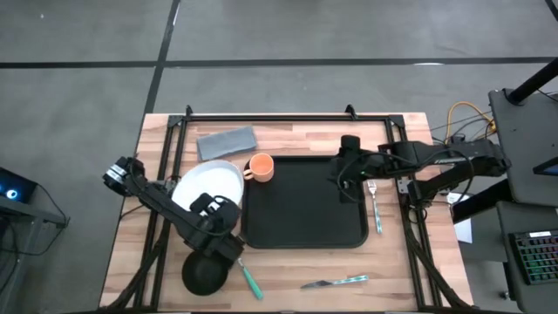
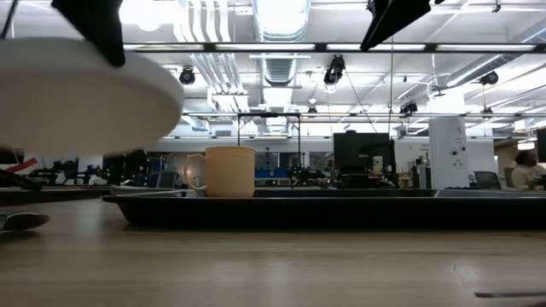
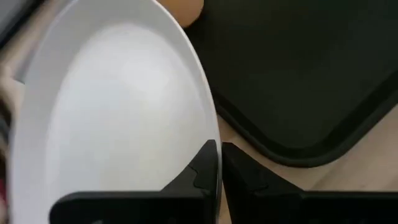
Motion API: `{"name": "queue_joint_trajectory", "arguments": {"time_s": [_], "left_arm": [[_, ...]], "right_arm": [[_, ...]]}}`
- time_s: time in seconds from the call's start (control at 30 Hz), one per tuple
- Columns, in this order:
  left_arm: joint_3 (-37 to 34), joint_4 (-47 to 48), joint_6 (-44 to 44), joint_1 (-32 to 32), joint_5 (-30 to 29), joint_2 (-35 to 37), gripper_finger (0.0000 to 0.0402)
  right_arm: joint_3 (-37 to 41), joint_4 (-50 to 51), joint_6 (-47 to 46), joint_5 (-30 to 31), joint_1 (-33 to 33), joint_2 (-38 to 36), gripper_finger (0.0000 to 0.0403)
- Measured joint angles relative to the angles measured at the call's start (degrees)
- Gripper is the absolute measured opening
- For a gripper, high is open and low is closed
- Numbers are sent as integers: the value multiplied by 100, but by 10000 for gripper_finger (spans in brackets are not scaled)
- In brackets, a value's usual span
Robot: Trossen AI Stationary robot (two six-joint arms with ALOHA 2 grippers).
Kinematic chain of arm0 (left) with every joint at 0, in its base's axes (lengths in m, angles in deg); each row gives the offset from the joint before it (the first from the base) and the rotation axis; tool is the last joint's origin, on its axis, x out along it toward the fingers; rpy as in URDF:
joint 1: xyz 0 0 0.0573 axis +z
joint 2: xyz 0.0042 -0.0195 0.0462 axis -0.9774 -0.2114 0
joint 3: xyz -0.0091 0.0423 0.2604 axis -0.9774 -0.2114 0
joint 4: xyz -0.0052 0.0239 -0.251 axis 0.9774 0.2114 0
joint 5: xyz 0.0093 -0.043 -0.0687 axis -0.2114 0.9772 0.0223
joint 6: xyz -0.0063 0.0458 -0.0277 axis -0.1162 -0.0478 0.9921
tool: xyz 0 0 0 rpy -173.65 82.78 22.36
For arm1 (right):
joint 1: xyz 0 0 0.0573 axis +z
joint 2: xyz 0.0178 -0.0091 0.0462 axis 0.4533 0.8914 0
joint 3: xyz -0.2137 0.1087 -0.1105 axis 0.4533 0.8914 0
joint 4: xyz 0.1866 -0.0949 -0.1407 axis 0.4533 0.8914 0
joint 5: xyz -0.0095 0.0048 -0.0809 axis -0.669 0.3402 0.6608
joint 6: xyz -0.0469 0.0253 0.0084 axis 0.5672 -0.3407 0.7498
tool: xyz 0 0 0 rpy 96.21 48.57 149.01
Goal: Set up tray
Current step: Put the white plate on the black tray to the bottom right of the orange mug
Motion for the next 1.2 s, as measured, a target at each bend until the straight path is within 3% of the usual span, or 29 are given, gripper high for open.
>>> {"name": "queue_joint_trajectory", "arguments": {"time_s": [0.23,0.43,0.6,0.93,1.2], "left_arm": [[1508,487,-1389,-7,-170,-884,0],[2680,495,-2947,-15,-510,-1692,0],[3337,495,-3858,-1,-803,-2172,0],[3540,319,-4189,69,-918,-2279,0],[3538,92,-4318,61,-935,-2279,0]], "right_arm": [[2,7,-646,-43,-363,-290,263],[2,92,-706,-926,-789,-515,262],[2,-114,-567,-677,-910,-290,256],[6,-1937,-1014,-627,-1156,577,266],[4,-2740,-1028,-833,-1182,1297,265]]}}
